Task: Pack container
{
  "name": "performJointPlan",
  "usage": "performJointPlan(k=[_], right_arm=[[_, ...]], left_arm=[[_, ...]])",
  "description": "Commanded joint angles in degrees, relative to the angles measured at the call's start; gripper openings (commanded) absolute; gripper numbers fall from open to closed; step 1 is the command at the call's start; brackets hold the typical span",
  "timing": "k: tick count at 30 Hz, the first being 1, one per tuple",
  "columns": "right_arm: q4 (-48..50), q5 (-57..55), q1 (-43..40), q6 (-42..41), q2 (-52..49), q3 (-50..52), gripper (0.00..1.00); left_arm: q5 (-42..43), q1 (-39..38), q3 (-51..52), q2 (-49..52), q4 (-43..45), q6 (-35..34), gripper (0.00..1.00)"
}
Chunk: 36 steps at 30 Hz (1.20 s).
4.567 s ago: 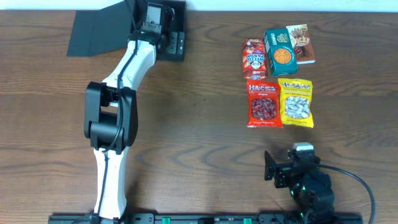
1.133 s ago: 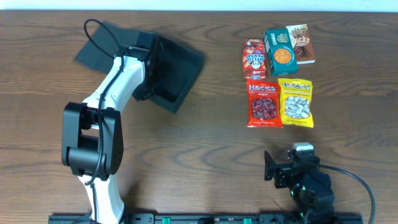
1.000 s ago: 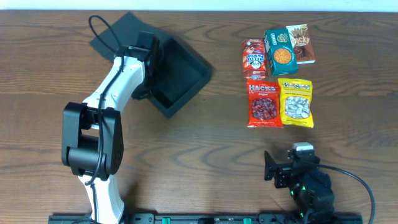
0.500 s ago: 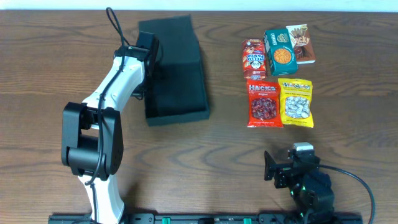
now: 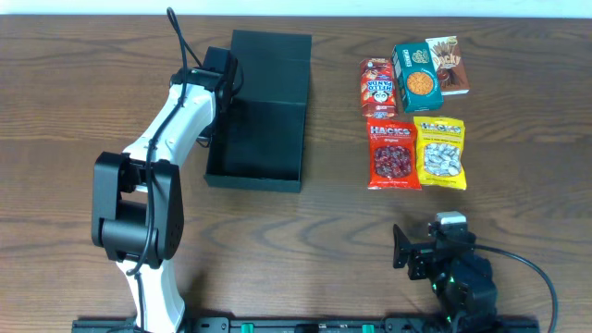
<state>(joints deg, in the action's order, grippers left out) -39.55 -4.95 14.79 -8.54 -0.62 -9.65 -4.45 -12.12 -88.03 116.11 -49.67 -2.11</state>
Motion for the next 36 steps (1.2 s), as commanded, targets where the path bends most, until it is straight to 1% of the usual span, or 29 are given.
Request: performJointPlan(k=[1, 4, 8, 15, 19, 24, 29, 36], right_arm=[[-0.1, -0.4, -0.6, -0.4, 0.3, 0.5, 0.99], [-0.1, -0.4, -0.6, -0.4, 0.3, 0.5, 0.99], [-0.1, -0.4, -0.6, -0.4, 0.3, 0.5, 0.99], [-0.1, -0.4, -0.6, -0.4, 0.3, 0.5, 0.99], [-0.1, -0.4, -0.6, -0.4, 0.3, 0.5, 0.99], [-0.1, -0.4, -0.6, -0.4, 0.3, 0.5, 0.99], [-0.1, -0.4, -0.6, -0.4, 0.3, 0.5, 0.99], [-0.1, -0.4, -0.6, -0.4, 0.3, 0.5, 0.99]], left_arm=[[1.7, -0.1, 0.1, 0.5, -0.2, -3.0, 0.16], [1.7, -0.1, 0.1, 0.5, -0.2, -6.3, 0.07], [1.9, -0.1, 0.1, 0.5, -0.4, -9.6, 0.06], [3.1, -0.1, 0.1, 0.5, -0.4, -12.3, 0.06], [3.2, -0.6, 0.1, 0.5, 0.0, -12.2, 0.06], [3.0, -1.2, 0.1, 0.5, 1.7, -9.5, 0.06], [2.7, -1.2, 0.1, 0.5, 2.5, -9.0, 0.06], [2.6, -1.2, 0.1, 0.5, 1.6, -3.7, 0.06]])
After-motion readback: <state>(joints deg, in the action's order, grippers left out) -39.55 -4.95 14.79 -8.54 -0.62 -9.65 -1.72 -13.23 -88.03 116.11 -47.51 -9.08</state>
